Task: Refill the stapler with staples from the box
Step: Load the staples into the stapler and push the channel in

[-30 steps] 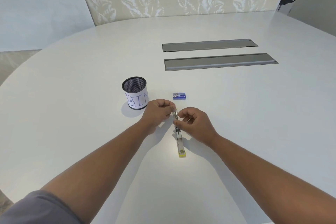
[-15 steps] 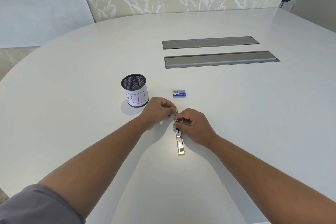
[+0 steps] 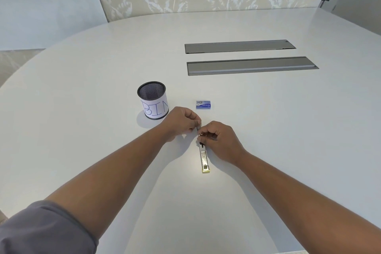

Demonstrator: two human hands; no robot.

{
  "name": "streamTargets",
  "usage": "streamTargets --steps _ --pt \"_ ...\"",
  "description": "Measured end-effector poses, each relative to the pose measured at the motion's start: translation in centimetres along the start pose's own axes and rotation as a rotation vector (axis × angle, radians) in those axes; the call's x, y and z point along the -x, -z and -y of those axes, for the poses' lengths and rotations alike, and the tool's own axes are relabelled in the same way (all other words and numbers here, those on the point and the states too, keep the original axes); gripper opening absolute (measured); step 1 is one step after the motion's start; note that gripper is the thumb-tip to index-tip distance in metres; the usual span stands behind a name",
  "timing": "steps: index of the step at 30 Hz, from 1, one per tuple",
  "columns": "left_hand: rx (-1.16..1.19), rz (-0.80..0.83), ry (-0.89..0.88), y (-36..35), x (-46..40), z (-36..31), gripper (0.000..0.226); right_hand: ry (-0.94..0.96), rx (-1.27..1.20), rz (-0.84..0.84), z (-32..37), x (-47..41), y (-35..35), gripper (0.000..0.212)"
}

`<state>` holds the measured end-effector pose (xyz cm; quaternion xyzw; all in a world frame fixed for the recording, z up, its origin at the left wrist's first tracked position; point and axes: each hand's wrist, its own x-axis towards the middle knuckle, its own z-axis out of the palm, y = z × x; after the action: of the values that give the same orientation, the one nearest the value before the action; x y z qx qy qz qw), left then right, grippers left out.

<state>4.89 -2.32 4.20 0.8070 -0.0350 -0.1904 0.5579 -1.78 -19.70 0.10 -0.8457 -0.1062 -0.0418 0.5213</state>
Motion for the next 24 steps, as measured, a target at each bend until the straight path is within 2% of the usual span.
streamTargets --steps 4,6,10,14,18,21,24 --pt "0.018 0.007 0.024 0.11 -0.05 -0.21 0.003 -0.003 -0.018 -0.007 -0.06 0.05 -0.03 0.015" --pt "0.034 0.006 0.037 0.16 -0.08 -0.23 0.008 -0.019 -0.063 -0.008 -0.14 0.14 -0.01 0.015" --pt "0.071 0.008 0.050 0.18 -0.02 -0.25 0.004 -0.043 -0.118 -0.010 -0.15 0.19 -0.06 0.018" --pt "0.042 0.006 0.061 0.05 0.07 -0.58 0.010 -0.052 -0.128 -0.010 -0.11 0.25 -0.08 0.021" --pt "0.015 0.010 0.056 0.09 -0.05 -0.81 0.001 -0.044 -0.149 -0.013 0.07 0.28 -0.09 0.026" --pt "-0.033 0.005 0.032 -0.01 0.02 -0.75 0.007 -0.042 -0.146 -0.016 -0.03 0.25 -0.08 0.025" --pt "-0.021 0.011 0.040 -0.12 0.09 -0.80 0.002 -0.034 -0.136 -0.018 -0.09 0.27 -0.05 0.023"
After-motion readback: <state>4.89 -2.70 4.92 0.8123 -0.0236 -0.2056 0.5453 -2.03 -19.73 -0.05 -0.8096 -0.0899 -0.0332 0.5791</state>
